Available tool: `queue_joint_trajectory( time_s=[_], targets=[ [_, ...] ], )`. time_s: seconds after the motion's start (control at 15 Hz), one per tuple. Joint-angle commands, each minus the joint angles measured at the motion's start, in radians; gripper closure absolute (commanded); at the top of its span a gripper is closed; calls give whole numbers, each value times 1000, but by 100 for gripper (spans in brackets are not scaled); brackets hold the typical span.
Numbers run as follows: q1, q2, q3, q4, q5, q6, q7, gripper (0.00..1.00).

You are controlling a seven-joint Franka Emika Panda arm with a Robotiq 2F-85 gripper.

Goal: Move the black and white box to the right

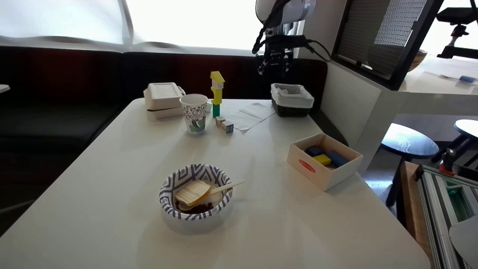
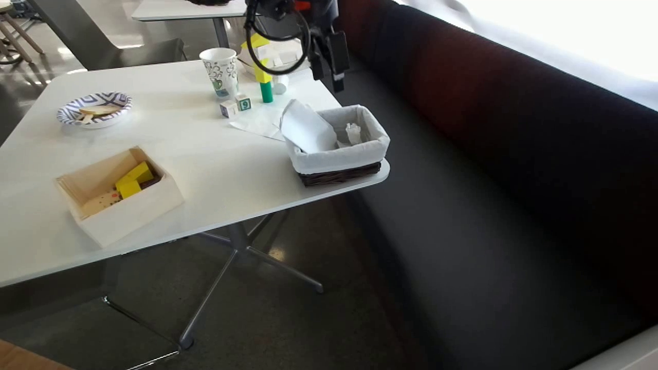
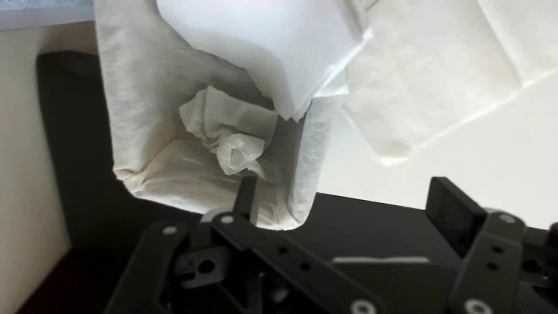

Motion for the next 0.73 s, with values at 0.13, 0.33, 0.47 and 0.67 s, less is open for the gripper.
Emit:
queue_joint_trajectory(
  time_s=[0.13,0.33,0.47,0.67],
  targets=[
    [117,-290,-79,-278,-342,-2,-25,0],
    [102,-409,-53,-377,-465,-43,-111,0],
    [64,-469,-10,-430,-416,-72,-234,0],
    [50,-433,-1,-384,-426,-64,-198,0]
  ],
)
